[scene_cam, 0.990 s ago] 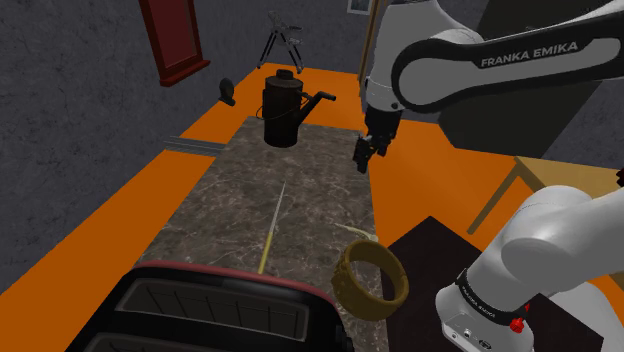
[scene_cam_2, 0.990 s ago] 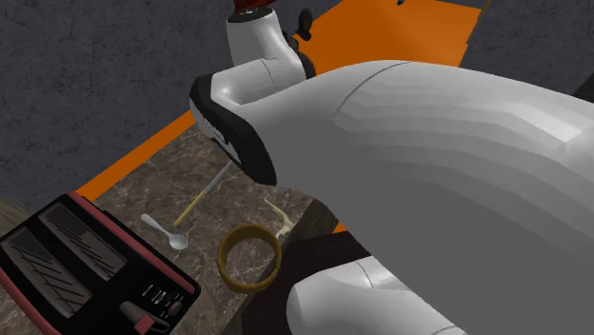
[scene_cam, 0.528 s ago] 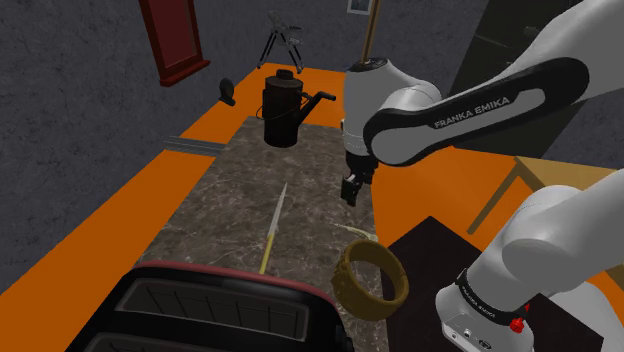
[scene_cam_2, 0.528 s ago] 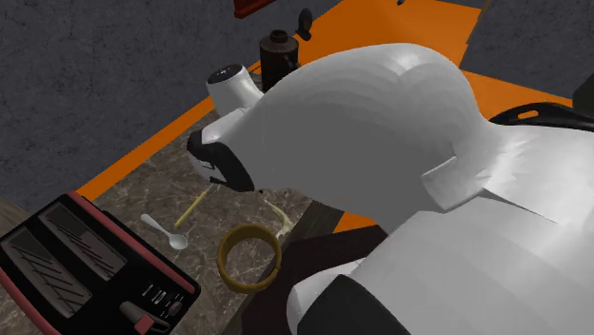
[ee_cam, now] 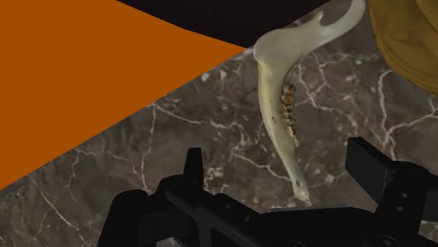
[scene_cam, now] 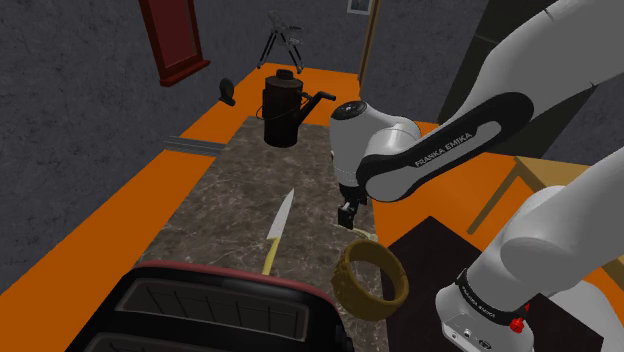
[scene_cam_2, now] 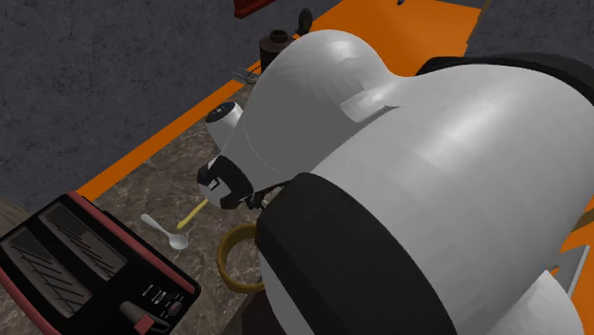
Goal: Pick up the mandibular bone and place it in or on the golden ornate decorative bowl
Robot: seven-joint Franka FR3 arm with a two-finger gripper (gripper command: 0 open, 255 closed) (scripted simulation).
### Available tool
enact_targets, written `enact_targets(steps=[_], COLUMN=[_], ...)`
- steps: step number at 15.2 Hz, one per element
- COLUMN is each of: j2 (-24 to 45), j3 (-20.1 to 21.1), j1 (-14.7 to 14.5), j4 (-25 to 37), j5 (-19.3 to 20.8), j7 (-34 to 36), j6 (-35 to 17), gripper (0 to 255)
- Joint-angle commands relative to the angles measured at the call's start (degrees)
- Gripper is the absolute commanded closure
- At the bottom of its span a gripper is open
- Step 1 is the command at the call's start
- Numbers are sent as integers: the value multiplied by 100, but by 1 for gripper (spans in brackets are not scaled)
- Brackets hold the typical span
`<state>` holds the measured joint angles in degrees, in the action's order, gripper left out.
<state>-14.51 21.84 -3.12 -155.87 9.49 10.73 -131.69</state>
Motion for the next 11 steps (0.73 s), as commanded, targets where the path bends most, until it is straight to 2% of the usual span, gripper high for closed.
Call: enact_targets(steps=[1, 4, 11], j2=[116, 293, 293], j3=[10, 18, 17], j1=[45, 118, 117], j4=[-69, -150, -150], j5=[91, 240, 240], j7=[62, 162, 162], j6=[-175, -418, -418], gripper=[0, 0, 0])
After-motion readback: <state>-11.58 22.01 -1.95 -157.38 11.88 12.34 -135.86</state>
